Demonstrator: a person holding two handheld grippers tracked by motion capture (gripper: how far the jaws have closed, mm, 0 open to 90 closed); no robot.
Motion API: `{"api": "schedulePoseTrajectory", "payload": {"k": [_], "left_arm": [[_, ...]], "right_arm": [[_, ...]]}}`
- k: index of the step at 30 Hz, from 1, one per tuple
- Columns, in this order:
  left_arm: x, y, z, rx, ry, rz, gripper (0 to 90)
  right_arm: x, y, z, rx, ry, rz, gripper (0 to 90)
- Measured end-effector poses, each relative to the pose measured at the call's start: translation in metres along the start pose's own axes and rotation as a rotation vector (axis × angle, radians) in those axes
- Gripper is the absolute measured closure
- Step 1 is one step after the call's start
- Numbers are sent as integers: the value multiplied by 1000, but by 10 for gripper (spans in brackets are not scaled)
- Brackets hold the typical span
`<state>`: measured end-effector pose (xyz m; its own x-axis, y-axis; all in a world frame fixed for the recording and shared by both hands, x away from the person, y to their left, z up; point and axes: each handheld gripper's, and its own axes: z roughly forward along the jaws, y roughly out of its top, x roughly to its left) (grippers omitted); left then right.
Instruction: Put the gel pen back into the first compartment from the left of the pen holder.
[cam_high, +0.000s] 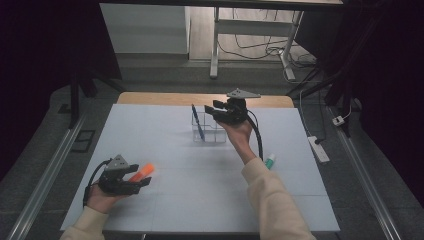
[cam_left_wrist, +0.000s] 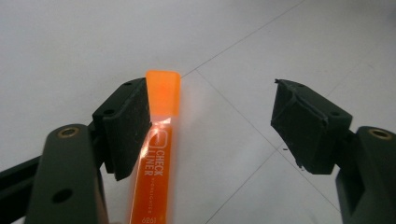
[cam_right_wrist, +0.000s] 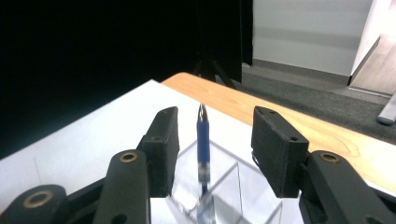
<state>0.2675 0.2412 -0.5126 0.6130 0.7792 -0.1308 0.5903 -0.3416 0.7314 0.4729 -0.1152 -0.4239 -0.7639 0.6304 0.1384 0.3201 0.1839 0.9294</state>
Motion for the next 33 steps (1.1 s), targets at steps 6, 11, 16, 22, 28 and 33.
{"api": "schedulePoseTrajectory", "payload": {"k": [6, 11, 16, 22, 28, 33], "left_arm": [[1, 0, 0, 3, 1, -3, 285], [1, 0, 0, 2, 4, -5, 285], [2, 0, 0, 4, 6, -6, 285], [1, 0, 1, 6, 9, -7, 284], [3, 0, 1, 2, 13, -17, 284], [3, 1, 2, 4, 11, -21, 284]], "right_arm": [[-3, -13, -17, 24, -2, -13, 502], [-5, -25, -31, 49, 0, -16, 498], [-6, -35, -44, 83, 12, -25, 489], [-4, -46, -61, 109, 20, -30, 467], [-1, -56, -85, 120, 24, -40, 450], [0, -75, -105, 144, 11, -54, 432]]}}
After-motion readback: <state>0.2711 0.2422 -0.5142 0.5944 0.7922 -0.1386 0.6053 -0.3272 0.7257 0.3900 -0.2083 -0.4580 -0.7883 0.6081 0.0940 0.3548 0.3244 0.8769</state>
